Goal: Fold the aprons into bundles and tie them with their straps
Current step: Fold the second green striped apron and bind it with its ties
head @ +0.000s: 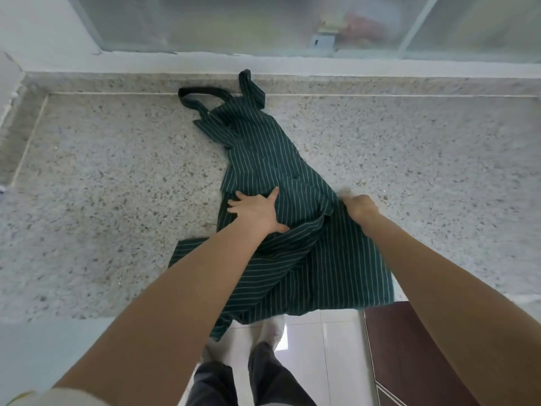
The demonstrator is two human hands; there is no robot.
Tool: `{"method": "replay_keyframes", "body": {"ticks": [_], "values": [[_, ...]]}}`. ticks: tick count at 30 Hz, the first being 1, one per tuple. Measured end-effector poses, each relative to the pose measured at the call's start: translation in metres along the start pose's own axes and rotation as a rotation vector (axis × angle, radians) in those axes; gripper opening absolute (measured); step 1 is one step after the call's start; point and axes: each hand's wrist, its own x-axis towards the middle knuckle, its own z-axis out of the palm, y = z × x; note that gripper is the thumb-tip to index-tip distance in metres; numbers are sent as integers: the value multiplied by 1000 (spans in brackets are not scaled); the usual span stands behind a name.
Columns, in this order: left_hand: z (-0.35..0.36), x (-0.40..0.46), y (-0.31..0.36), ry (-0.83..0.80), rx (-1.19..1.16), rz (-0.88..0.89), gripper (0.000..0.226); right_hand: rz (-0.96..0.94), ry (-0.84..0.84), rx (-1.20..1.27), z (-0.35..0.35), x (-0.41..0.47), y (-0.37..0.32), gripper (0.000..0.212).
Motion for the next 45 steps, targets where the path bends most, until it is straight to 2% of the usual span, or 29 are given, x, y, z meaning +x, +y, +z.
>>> {"method": "replay_keyframes", "body": {"ticks": [3, 7, 9, 11, 13, 15, 17, 19, 21, 22, 24, 26, 28, 31, 32, 34, 35, 36, 38, 40, 41, 43, 45], "values": [[3, 3, 14, -9, 72, -68, 124, 100, -198, 85, -2, 5, -4, 65], [4, 6, 18, 46, 113, -48, 131, 174, -497, -75, -10, 9, -13, 84], [2, 5, 18, 46, 105, -54, 133, 193, -577, -129, -13, 10, -17, 90], [0, 4, 21, 34, 98, -72, 134, 224, -659, -53, -16, 10, -17, 84], [0, 3, 23, 24, 91, -88, 134, 195, -694, 92, -22, 4, -17, 55], [0, 1, 23, 15, 68, -106, 134, 131, -547, 298, -26, -3, -12, 30], [2, -1, 19, 7, 40, -109, 134, -15, -236, 518, -24, -3, -4, 17], [2, -2, 14, 2, 32, -106, 134, -268, 111, 499, -30, -8, 4, 18], [2, -2, 9, -3, 29, -112, 135, -555, 268, 306, -40, -18, 9, 39], [2, -2, 8, -7, 30, -114, 136, -668, 269, 220, -44, -23, 9, 56], [1, -2, 9, -13, 41, -120, 136, -772, 239, 93, -49, -26, 6, 86], [-1, -3, 10, -17, 54, -124, 136, -783, 260, -32, -51, -19, 1, 100], [-1, -4, 10, -17, 63, -117, 134, -657, 244, -172, -53, -6, -3, 97], [1, -3, 8, 13, 78, -92, 133, -209, 158, -423, -53, 1, -6, 76], [2, -4, 7, 25, 84, -84, 132, -139, 176, -541, -49, -2, -7, 67], [4, -7, 4, 52, 101, -56, 129, -215, 263, -600, -36, -8, -9, 39], [4, -8, 3, 68, 113, -38, 127, -266, 257, -534, -27, -11, -11, 28], [4, -9, 1, 84, 120, -26, 124, -272, 184, -438, -17, -13, -13, 32], [1, -11, -6, 135, 61, -31, 114, -135, -85, -208, -1, -21, -18, 49], [-3, -13, -17, 239, -90, -55, 91, -25, -258, 21, 8, -27, -22, 51], [-5, -13, -24, 317, -163, -62, 77, -28, -274, 103, 11, -28, -23, 49], [-5, -12, -38, 448, -247, -104, 58, -48, -294, 309, 13, -30, -26, 35], [-4, -10, -50, 466, -364, -173, 56, -27, -365, 576, 10, -28, -27, 10]]}}
